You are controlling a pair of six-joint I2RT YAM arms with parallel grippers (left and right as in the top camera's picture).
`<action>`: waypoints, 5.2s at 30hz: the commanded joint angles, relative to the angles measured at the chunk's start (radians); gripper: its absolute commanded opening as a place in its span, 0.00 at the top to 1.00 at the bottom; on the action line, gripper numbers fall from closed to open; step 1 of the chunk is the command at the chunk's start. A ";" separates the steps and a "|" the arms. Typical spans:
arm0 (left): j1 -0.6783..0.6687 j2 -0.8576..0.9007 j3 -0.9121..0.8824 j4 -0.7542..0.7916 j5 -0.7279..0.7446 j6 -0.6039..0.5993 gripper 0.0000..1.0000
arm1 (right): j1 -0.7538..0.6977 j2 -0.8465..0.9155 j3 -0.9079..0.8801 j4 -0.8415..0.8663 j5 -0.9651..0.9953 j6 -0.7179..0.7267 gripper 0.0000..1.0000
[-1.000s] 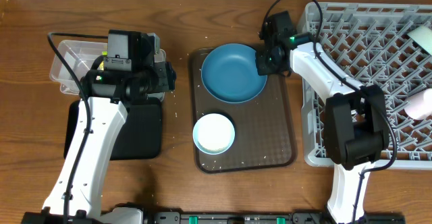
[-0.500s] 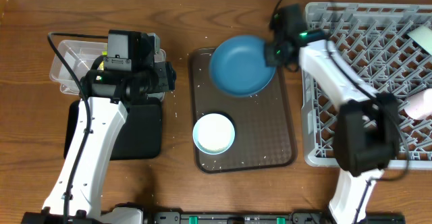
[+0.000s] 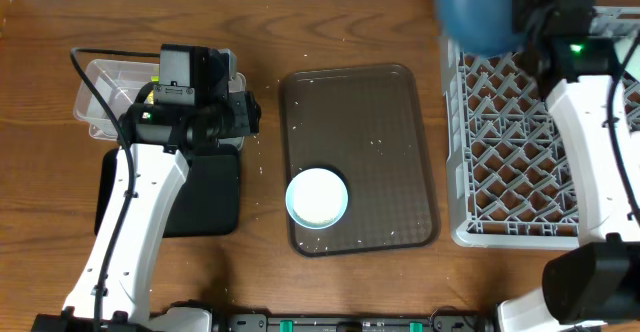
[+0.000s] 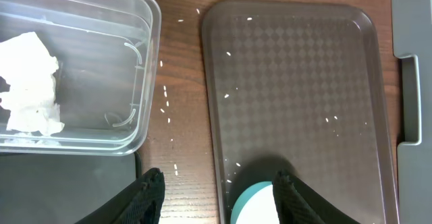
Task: Sort waste into correct bins and load items into the dishwasher rack
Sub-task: 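Carry the blue bowl with the right gripper to the rack's far side and lower it, then reach the left gripper to the white rice bowl and grasp its rim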
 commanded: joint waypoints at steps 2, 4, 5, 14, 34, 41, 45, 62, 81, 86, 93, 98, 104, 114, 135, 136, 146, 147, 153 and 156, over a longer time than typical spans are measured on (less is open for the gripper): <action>0.005 0.006 -0.006 -0.002 -0.010 0.006 0.46 | -0.064 0.002 0.012 0.082 0.290 -0.362 0.99; 0.005 0.006 -0.006 -0.002 -0.010 0.006 0.45 | -0.086 0.004 0.012 0.115 0.326 -0.446 0.99; 0.005 0.006 -0.006 -0.002 -0.010 0.006 0.46 | -0.098 0.006 0.012 0.129 0.330 -0.491 0.99; 0.005 0.006 -0.006 -0.003 -0.010 0.006 0.46 | -0.191 0.039 0.011 0.152 0.303 -0.656 0.99; 0.005 0.006 -0.006 -0.003 -0.010 0.006 0.46 | -0.191 0.207 -0.001 0.116 0.329 -0.503 0.99; 0.005 0.006 -0.006 -0.003 -0.010 0.006 0.46 | -0.203 0.207 -0.001 0.315 0.566 -0.555 0.99; 0.005 0.006 -0.006 -0.003 -0.010 0.006 0.46 | -0.208 0.207 -0.001 0.440 0.624 -0.621 0.99; 0.005 0.006 -0.006 -0.002 -0.010 0.006 0.45 | -0.189 0.207 -0.002 0.158 0.378 -0.518 0.99; 0.005 0.006 -0.006 -0.003 -0.010 0.006 0.45 | -0.116 0.207 -0.002 -0.214 0.152 -0.193 0.85; 0.005 0.006 -0.006 -0.003 -0.010 0.006 0.46 | -0.119 0.207 -0.002 -0.298 0.151 -0.118 0.76; 0.005 0.006 -0.006 -0.003 -0.010 0.006 0.45 | -0.113 0.203 -0.001 -0.305 0.143 -0.024 0.74; 0.005 0.006 -0.006 -0.003 -0.010 0.006 0.46 | -0.070 0.153 -0.001 -0.282 0.118 -0.024 0.64; 0.005 0.006 -0.006 -0.003 -0.010 0.006 0.45 | -0.020 0.048 -0.001 -0.204 0.068 -0.024 0.41; 0.005 0.006 -0.006 -0.003 -0.010 0.006 0.45 | -0.005 0.005 -0.002 -0.254 -0.279 0.066 0.39; 0.005 0.006 -0.006 -0.003 -0.010 0.006 0.45 | 0.003 0.008 -0.002 -0.318 -0.638 0.065 0.41; 0.005 0.006 -0.006 -0.003 -0.010 0.006 0.46 | 0.008 0.008 -0.002 -0.320 -0.669 0.065 0.41; 0.005 0.006 -0.006 -0.003 -0.010 0.006 0.45 | 0.156 0.011 -0.062 -0.439 -0.824 0.065 0.37; 0.005 0.006 -0.006 -0.003 -0.010 0.006 0.46 | 0.174 0.013 -0.079 -0.446 -0.824 0.065 0.37; 0.004 0.006 -0.006 -0.003 -0.010 0.006 0.46 | 0.293 0.013 -0.212 -0.455 -0.841 0.065 0.41; 0.001 0.006 -0.006 -0.009 -0.009 0.005 0.46 | 0.332 0.014 -0.262 -0.428 -0.836 0.066 0.44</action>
